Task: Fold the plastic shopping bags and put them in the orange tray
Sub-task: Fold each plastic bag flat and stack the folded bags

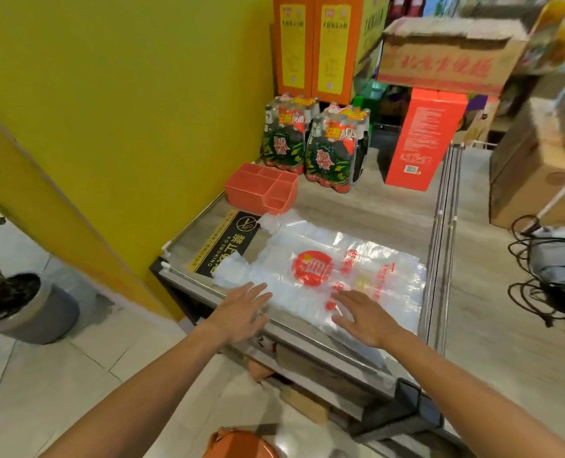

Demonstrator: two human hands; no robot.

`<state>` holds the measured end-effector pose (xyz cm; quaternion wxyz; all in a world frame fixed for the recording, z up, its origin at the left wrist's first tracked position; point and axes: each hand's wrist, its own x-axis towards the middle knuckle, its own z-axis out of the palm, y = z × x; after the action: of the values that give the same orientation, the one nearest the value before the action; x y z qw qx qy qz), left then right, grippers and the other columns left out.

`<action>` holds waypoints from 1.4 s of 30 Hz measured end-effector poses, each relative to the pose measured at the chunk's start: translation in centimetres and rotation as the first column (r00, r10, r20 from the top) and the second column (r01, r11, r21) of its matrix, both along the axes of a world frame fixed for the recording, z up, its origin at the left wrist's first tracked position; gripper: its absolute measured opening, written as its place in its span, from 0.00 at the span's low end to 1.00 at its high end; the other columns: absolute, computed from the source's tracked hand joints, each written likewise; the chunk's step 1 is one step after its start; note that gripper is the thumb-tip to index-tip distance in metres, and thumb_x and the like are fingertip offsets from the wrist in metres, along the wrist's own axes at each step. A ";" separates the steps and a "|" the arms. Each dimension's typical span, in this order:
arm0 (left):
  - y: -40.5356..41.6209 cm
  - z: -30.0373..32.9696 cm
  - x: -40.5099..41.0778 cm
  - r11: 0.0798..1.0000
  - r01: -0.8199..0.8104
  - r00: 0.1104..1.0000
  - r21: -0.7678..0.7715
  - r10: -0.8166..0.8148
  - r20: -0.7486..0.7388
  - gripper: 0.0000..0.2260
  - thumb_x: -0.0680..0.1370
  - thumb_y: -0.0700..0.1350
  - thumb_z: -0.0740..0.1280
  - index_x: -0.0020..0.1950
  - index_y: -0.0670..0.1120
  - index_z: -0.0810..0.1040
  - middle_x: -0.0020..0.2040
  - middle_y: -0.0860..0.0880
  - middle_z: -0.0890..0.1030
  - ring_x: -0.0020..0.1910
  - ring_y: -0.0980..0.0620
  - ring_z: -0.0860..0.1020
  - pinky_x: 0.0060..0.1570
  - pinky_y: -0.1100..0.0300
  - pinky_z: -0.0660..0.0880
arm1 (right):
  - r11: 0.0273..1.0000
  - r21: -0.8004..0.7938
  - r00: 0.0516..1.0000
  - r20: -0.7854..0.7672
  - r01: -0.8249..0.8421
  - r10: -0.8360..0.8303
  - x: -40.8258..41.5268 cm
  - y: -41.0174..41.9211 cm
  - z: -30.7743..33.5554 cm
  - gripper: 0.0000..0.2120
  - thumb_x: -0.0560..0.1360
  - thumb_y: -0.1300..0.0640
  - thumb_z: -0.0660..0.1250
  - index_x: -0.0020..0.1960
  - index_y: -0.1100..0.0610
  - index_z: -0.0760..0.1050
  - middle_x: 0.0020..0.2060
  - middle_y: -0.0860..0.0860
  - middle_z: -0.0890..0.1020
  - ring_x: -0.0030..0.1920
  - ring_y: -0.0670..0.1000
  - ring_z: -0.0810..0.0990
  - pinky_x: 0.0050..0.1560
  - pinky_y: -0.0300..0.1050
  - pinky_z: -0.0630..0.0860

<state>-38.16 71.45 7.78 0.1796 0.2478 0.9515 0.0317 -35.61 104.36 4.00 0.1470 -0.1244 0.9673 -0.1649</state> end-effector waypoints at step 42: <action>2.2 -14.7 -16.3 0.713 0.644 0.764 0.276 -0.587 -0.267 0.34 0.77 0.69 0.61 0.80 0.58 0.59 0.81 0.56 0.58 0.80 0.55 0.53 0.78 0.51 0.55 | 0.987 0.070 0.942 -0.315 0.144 -0.115 -3.7 -3.5 -10.3 0.39 0.75 0.28 0.63 0.80 0.44 0.59 0.80 0.43 0.57 0.81 0.48 0.51 0.80 0.56 0.54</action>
<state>-54.43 73.69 -6.96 0.0557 0.5809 0.8032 0.1196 -39.31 100.86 -6.27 -0.0123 -0.0777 0.9911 -0.1078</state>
